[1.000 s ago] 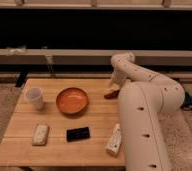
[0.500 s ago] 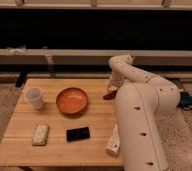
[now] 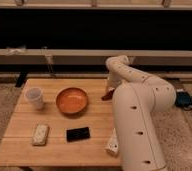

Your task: Place the pepper on the white sponge

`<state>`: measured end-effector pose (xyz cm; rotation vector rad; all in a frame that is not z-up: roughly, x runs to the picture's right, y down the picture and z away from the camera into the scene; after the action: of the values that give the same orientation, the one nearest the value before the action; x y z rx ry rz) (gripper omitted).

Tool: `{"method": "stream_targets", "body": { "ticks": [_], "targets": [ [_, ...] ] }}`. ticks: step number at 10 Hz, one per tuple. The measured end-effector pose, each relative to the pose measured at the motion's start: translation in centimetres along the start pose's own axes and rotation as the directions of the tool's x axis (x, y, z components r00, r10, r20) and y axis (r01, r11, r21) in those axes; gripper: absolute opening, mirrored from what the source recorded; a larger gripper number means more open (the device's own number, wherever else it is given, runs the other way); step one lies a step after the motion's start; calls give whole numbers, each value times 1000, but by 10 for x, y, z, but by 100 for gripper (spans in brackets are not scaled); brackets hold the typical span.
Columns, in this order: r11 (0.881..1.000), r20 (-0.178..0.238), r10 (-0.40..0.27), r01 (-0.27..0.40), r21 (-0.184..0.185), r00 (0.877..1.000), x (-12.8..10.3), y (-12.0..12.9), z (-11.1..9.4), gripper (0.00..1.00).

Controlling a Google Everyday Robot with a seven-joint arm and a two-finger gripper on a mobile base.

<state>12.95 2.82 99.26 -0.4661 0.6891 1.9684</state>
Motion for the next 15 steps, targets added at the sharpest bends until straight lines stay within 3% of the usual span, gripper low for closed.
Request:
{"method": "stream_targets", "body": {
  "ticks": [2,4,7,9,11,14,15],
  "targets": [
    [1000,-9,-8,8,1,1000,9,2,-5,18],
    [1000,-10,-17,17,2,1000,15,4,-10,3],
    [999,-26,-44,44,-14,999,34,11,-24,0],
    [995,-46,-95,94,-26,994,63,22,-39,0],
    [986,-56,-165,164,-30,985,95,38,-54,0],
    [954,-60,-301,299,-31,952,151,67,-71,0],
    [935,-64,-355,354,-32,933,173,80,-76,0]
  ]
}}
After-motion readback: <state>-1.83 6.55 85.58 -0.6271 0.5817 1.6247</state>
